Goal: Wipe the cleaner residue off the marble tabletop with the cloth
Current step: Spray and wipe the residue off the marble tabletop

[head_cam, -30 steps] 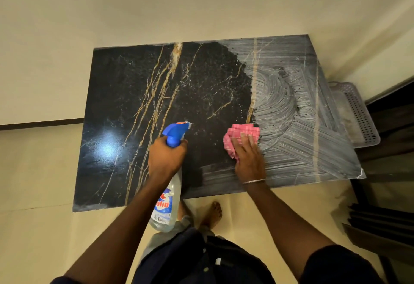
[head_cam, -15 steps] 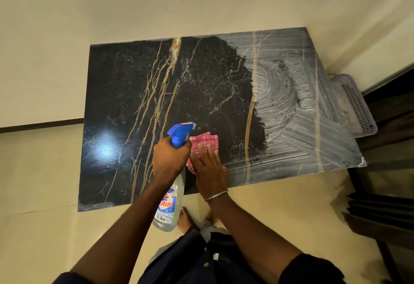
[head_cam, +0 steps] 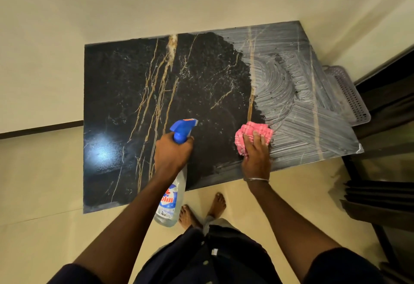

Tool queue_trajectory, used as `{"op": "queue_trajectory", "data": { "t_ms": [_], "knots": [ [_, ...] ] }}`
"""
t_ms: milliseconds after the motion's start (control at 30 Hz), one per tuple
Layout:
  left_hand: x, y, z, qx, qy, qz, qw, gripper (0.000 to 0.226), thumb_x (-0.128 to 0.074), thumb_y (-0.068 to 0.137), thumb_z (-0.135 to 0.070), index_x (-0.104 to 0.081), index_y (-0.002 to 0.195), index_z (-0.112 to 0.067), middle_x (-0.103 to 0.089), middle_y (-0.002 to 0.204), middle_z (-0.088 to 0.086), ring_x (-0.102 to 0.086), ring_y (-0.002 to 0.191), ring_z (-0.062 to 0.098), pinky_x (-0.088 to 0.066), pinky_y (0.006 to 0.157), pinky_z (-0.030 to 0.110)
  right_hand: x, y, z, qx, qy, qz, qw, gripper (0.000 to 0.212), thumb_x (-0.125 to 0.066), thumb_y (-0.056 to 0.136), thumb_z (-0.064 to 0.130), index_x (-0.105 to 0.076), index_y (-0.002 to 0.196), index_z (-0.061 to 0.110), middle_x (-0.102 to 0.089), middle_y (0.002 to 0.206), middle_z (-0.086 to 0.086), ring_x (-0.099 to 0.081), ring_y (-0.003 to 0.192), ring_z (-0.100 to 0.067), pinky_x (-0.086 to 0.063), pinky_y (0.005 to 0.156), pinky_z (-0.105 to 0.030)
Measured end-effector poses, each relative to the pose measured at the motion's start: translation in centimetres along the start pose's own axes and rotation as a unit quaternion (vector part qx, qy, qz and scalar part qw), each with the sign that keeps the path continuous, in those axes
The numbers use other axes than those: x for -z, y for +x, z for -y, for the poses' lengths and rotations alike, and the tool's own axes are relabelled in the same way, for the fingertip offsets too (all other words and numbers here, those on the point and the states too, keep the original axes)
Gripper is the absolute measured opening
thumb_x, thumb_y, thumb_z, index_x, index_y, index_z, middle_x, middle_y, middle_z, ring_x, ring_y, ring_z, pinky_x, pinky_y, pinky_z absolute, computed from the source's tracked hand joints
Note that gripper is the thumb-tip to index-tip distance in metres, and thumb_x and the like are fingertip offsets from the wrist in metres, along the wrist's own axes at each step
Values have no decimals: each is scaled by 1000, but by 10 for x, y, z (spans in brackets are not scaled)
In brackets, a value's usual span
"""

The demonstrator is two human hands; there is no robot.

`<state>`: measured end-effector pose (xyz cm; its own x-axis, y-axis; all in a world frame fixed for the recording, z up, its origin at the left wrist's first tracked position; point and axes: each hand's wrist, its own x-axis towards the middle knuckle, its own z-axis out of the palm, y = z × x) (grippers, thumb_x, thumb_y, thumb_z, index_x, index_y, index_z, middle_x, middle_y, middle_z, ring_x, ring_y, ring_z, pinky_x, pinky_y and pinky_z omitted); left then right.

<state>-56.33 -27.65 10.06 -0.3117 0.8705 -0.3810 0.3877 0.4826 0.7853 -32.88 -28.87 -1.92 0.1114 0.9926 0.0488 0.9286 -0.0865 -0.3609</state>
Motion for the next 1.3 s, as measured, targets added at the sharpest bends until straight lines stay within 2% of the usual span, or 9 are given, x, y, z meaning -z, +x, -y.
{"op": "queue_trajectory", "data": {
  "t_ms": [167, 333, 467, 633, 767, 900, 1033, 1167, 1300],
  "knots": [
    [-1, -1, 4, -5, 5, 8, 1000, 14, -68, 87, -22, -54, 84, -23, -60, 74, 2, -61, 70, 19, -52, 68, 30, -27, -52, 61, 104, 35, 49, 993, 80, -58, 79, -1, -33, 149, 27, -33, 155, -8, -22, 145, -37, -38, 106, -57],
    [3, -2, 7, -5, 10, 3, 1000, 13, -68, 86, -23, -56, 83, -22, -60, 72, 2, -60, 67, 18, -53, 68, 32, -21, -52, 45, 194, 11, 82, 978, 91, -64, 68, -11, -36, 147, 25, -39, 151, -9, -31, 141, -37, -46, 101, -49],
    [11, -3, 11, -12, 13, 9, 1000, 17, -67, 87, -22, -59, 99, -13, -61, 75, 2, -59, 68, 15, -52, 67, 29, -1, -38, -9, 90, -22, 21, 995, 65, -60, 78, -6, -50, 139, 16, -49, 143, -16, -39, 135, -41, -44, 101, -54],
    [16, -3, 20, -5, 17, 7, 1000, 29, -67, 87, -24, -61, 109, -7, -64, 84, 9, -63, 73, 20, -52, 68, 30, 1, -42, 5, -9, -27, 11, 1000, 71, -70, 76, -5, -47, 140, 14, -43, 146, -20, -37, 135, -45, -43, 101, -59],
    [16, -9, 20, -9, 7, 16, 1000, 23, -66, 88, -22, -60, 105, -9, -63, 81, 8, -62, 72, 19, -51, 68, 30, -18, -69, 55, 37, 10, 25, 999, 78, -66, 72, -5, -45, 143, 19, -41, 149, -16, -31, 140, -42, -42, 101, -60],
    [14, -12, 19, -24, 11, 5, 1000, 14, -68, 85, -24, -56, 79, -23, -61, 69, 5, -60, 64, 20, -53, 64, 32, -37, -94, 104, 144, 55, 59, 986, 85, -63, 69, -10, -40, 146, 20, -37, 153, -10, -28, 143, -37, -37, 108, -54],
    [10, -13, 17, -28, 24, 1, 999, 15, -68, 83, -25, -55, 76, -26, -62, 68, 5, -64, 66, 24, -55, 66, 36, -33, -86, 90, 233, 60, 79, 967, 86, -64, 67, -10, -41, 145, 21, -40, 151, -8, -32, 141, -35, -44, 104, -50],
    [-3, -13, 11, -29, 28, 26, 999, 12, -68, 86, -23, -58, 90, -18, -63, 76, 4, -63, 72, 20, -54, 72, 35, -7, -69, 31, 150, 6, 65, 987, 80, -50, 69, -11, -47, 141, 24, -46, 146, -9, -36, 138, -36, -48, 100, -46],
    [-20, -14, 1, -17, 35, 42, 998, 28, -68, 87, -26, -62, 109, -9, -66, 86, 6, -65, 78, 20, -57, 79, 39, 21, -48, -43, 75, -33, 25, 996, 63, -41, 78, -1, -52, 137, 17, -50, 142, -15, -40, 135, -39, -48, 99, -53]
  ]
}}
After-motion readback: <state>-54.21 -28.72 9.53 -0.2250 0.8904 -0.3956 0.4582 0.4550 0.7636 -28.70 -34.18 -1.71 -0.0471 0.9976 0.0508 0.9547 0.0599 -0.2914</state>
